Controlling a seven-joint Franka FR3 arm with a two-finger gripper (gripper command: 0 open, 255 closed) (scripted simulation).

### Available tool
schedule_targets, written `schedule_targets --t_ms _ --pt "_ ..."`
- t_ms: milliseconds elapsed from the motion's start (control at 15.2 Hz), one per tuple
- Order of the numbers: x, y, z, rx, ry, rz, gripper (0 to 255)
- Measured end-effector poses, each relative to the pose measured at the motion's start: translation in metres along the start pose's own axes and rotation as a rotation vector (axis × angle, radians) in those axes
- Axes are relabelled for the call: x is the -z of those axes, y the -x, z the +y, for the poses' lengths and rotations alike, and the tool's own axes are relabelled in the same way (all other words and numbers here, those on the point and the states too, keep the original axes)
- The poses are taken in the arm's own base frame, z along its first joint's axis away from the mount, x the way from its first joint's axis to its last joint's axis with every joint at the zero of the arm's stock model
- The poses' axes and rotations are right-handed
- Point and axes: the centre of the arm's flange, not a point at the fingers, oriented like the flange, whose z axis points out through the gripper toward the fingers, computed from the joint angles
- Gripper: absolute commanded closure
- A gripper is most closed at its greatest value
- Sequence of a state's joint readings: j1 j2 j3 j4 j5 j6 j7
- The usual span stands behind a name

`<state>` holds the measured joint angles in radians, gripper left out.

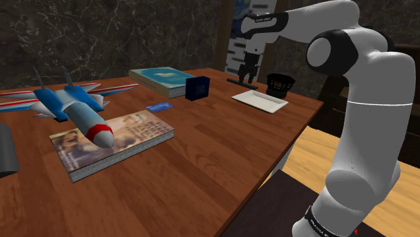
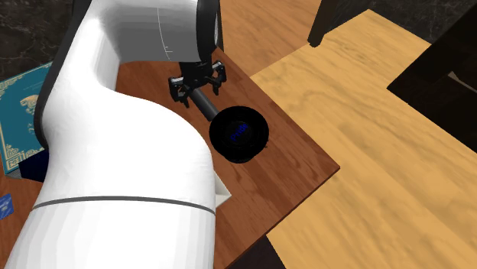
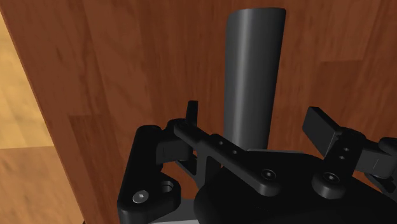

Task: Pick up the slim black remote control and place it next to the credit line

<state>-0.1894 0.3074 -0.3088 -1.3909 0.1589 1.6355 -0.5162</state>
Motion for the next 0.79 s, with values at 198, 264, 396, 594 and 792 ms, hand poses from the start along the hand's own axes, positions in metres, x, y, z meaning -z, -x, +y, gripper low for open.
schedule_targets --t_ms 198,264,396,594,792 --pt "-0.0004 -0.0001 0.0001 0.0 0.0 0.0 0" --pt "-0.0004 -0.0001 0.0001 0.0 0.0 0.0 255" --pt "0.0015 0.0006 0.0011 -0.002 0.003 0.004 255" --pt "0.0015 0.0003 0.0007 -0.001 0.002 0.003 255" --pt "0.0015 0.0 0.0008 0.0 0.001 0.002 255"
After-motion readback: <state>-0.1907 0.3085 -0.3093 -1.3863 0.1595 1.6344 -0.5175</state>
